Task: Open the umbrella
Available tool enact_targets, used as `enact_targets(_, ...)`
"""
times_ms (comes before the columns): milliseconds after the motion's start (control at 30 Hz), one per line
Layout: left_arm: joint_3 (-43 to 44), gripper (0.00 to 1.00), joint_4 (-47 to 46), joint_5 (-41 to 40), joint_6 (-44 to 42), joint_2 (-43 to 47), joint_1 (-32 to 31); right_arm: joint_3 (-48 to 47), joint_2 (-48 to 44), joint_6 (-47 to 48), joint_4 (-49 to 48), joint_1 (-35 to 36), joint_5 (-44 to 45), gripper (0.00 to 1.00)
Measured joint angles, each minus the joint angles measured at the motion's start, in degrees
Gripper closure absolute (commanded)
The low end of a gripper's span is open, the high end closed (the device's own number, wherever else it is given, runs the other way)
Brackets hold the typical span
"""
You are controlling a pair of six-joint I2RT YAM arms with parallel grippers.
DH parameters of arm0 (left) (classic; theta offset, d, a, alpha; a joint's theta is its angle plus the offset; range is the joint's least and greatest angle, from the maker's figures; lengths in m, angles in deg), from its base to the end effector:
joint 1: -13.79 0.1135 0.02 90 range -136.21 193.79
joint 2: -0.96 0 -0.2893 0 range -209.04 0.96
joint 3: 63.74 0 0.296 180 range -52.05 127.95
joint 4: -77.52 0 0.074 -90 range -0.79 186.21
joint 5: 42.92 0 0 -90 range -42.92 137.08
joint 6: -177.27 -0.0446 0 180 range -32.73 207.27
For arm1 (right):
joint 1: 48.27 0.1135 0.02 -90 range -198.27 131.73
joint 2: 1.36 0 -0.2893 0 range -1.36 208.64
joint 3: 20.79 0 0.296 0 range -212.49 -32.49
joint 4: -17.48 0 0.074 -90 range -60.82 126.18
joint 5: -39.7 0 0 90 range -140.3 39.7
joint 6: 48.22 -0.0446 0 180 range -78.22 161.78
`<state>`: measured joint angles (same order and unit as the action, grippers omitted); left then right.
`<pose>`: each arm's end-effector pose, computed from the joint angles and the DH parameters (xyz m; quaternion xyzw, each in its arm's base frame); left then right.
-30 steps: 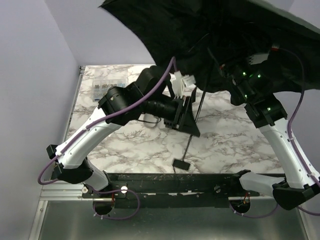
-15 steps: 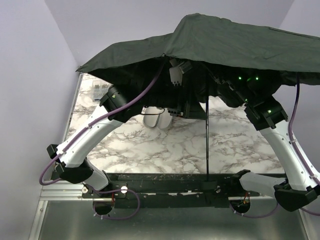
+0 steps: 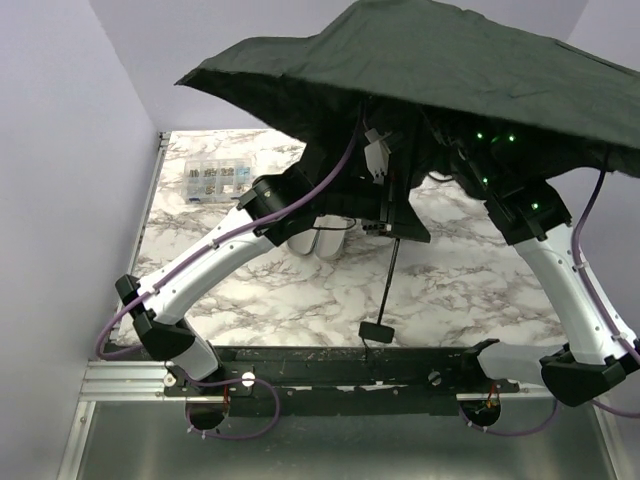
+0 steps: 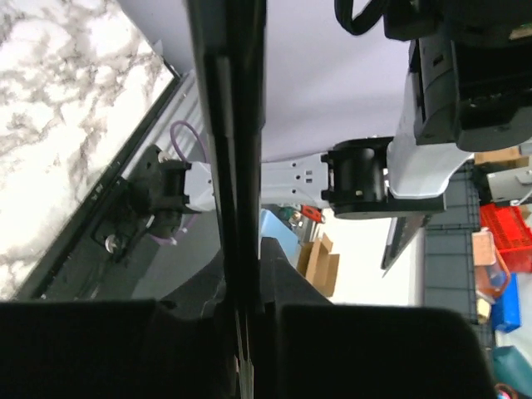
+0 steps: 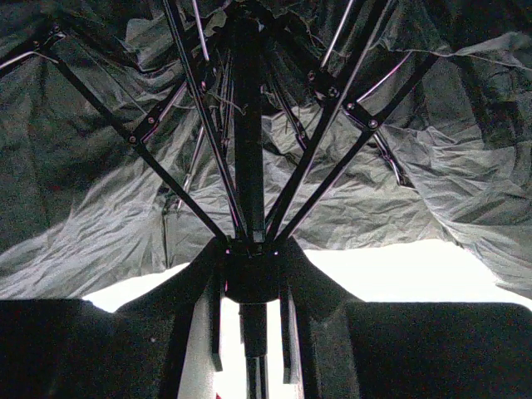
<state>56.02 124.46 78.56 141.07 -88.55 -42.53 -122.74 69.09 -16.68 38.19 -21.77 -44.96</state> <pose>0.1916 -0.3296 0.5197 0.1789 0.7684 -0.5957 0.1507 0.2631 0.1265 0.5629 0.2098 0.6023 0.4978 0.5877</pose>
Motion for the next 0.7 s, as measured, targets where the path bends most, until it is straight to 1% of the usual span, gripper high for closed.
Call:
enact_targets(33,0.0,1.0,-0.1,-0.1,0.8,-0.4,0.0,-0.6,0.3,0.5,0.1,0.0,0.4,0.98)
enact_targets(67,0.2,1.0,-0.4,0.1,0.5,-0.8,0.2,-1.0,0.6,1.1,0.1,0.0,1.2,0.82)
enact_targets(133,1.0,1.0,-0.6,0.2,0.6,-1.3,0.5,-1.6,0.9,2.0,0.5,0.0,1.9,0.42)
enact_targets(200,2.1,1.0,0.3,0.8,1.1,-1.6,0.8,-1.6,0.9,2.5,0.4,0.0,2.6,0.14)
enact_targets(267,2.6,1.0,0.8,2.3,2.3,-1.6,1.6,-1.6,0.6,3.9,0.3,0.0,3.0,0.02)
enact_targets(300,2.6,1.0,0.8,3.0,2.8,-1.6,1.9,-1.6,0.3,4.7,0.4,0.0,3.0,0.0)
enact_targets(400,2.4,1.0,-0.4,5.4,6.0,-1.6,4.3,-2.4,-0.6,7.3,2.2,0.0,2.6,0.0)
enact_targets(500,2.4,1.0,-2.3,7.2,8.9,-1.6,7.0,-5.0,-1.2,8.9,5.0,0.0,1.4,0.0)
enact_targets(600,2.4,1.0,-5.5,8.7,12.0,-1.6,9.4,-6.7,-2.0,9.0,7.3,-0.1,-0.2,0.06)
enact_targets(700,2.4,1.0,-8.0,10.2,13.9,-1.6,10.4,-7.7,-2.0,7.8,8.9,-1.7,-4.9,0.09)
